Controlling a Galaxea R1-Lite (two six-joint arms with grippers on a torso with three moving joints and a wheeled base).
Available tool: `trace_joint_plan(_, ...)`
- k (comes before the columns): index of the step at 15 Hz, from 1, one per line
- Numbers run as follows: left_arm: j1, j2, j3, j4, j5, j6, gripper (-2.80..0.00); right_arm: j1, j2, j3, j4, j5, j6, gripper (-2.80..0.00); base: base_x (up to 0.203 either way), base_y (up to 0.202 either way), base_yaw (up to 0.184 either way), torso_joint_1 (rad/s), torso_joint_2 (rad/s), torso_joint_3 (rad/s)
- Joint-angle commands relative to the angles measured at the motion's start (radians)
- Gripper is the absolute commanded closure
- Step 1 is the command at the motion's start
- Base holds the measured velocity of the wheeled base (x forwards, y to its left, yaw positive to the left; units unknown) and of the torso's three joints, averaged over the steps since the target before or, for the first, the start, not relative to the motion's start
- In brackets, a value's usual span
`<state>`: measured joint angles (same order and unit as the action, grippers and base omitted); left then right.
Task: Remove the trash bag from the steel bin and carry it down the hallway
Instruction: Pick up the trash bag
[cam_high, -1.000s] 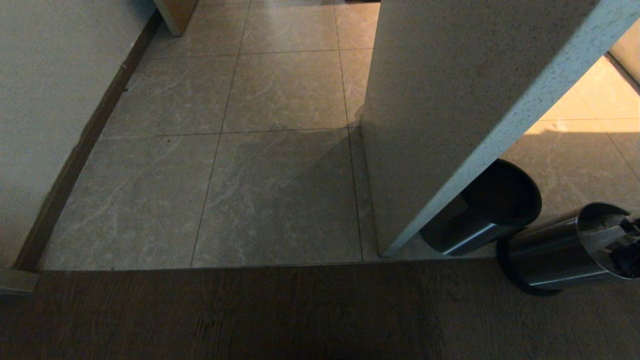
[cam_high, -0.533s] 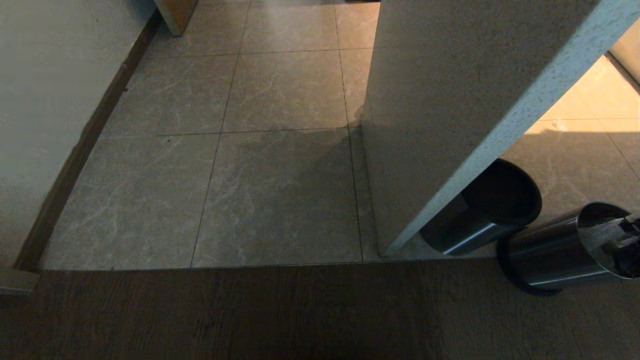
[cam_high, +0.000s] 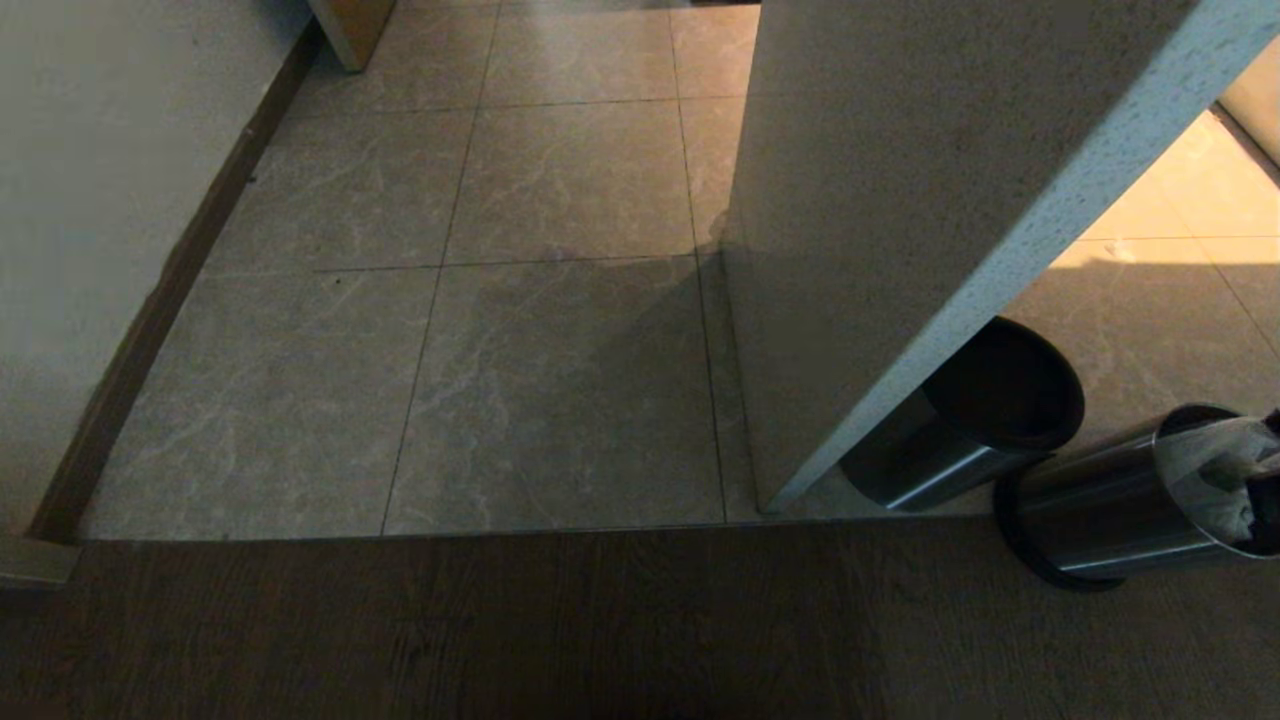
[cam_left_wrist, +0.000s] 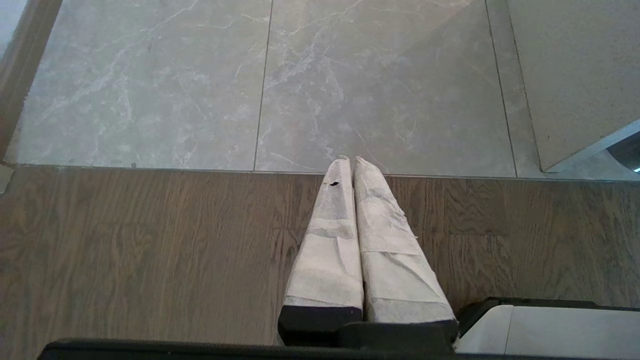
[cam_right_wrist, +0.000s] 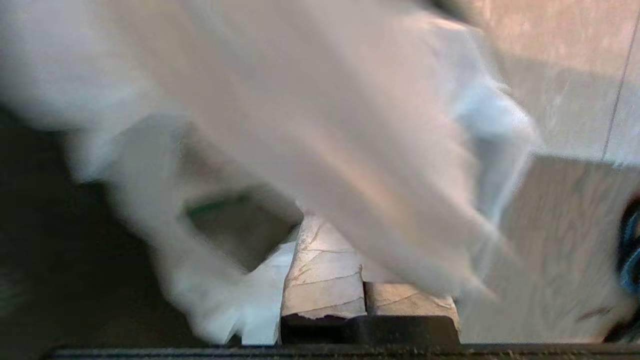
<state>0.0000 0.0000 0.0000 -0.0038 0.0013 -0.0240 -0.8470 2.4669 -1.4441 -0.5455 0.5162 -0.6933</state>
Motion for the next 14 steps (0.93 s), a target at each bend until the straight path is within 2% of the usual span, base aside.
trace_joint_plan(1,0.0,0.0,0.001,-0.001,0.0,-0.001,0.0,-0.002,-0.167,0.049,0.1,0.004,0.031,0.0,0.0,0.0,0.0,0.0,0.0,0.0)
trace_joint_plan(4,0.0,0.0,0.001,-0.001,0.0,-0.001,0.0,-0.004,-0.317,0.159,0.211,0.009,0.085,0.0,0.0,0.0,0.0,0.0,0.0,0.0)
trace_joint_plan(8,0.0,0.0,0.0,-0.001,0.0,-0.001,0.0,-0.01,-0.504,0.285,0.255,0.038,0.1,0.0,0.0,0.0,0.0,0.0,0.0,0.0)
trace_joint_plan(10,0.0,0.0,0.0,-0.001,0.0,-0.001,0.0,-0.015,-0.562,0.301,0.308,0.043,0.107,0.0,0.0,0.0,0.0,0.0,0.0,0.0)
trace_joint_plan(14,0.0,0.0,0.0,-0.001,0.0,-0.001,0.0,-0.019,-0.691,0.293,0.356,0.043,0.188,0.0,0.0,0.0,0.0,0.0,0.0,0.0)
